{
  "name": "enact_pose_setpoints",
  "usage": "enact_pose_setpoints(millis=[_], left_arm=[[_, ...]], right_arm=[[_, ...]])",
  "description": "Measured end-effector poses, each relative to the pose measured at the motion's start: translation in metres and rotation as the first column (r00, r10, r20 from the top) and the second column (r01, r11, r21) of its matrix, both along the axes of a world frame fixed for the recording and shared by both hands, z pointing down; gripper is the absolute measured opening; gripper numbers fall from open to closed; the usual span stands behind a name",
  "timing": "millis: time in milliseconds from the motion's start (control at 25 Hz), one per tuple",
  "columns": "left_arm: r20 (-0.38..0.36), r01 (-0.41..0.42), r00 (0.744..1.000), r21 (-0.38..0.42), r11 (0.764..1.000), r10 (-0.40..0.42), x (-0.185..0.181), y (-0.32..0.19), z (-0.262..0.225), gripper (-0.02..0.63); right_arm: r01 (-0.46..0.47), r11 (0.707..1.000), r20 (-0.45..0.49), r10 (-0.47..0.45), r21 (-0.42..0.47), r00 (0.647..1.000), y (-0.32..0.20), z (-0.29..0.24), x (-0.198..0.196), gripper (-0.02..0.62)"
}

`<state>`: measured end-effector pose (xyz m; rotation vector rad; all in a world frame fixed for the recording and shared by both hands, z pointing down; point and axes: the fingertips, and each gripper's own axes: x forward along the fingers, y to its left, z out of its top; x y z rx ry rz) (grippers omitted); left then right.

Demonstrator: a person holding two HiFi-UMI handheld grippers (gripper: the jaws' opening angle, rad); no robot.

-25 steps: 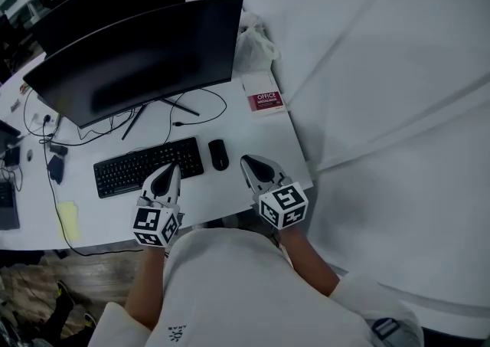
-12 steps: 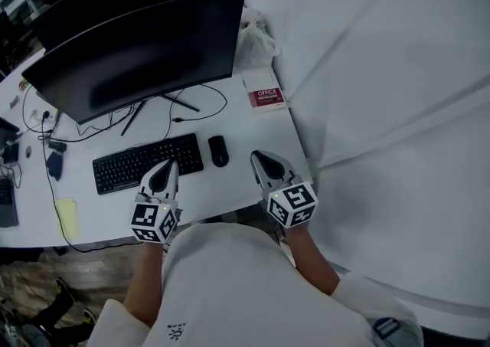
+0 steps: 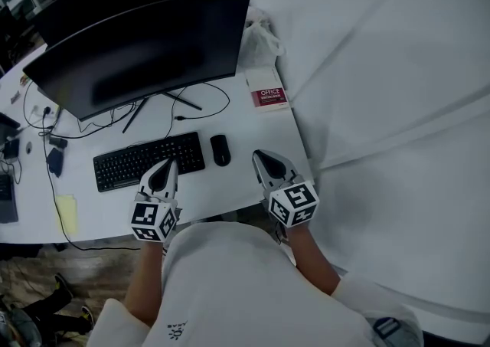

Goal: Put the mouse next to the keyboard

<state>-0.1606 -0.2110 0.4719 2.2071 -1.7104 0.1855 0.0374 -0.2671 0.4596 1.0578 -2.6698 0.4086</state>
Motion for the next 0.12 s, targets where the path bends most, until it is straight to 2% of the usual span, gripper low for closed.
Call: enact_pose_setpoints(millis=[120], left_arm=[[0.001, -0.001, 1.000, 0.003, 1.000, 0.001, 0.0008, -0.0016, -0.0011, 0.006]], right_arm=[[0.006, 1.000, -0.006, -0.006, 0.002, 1.000, -0.0018, 0.0013, -0.0022, 0.018]])
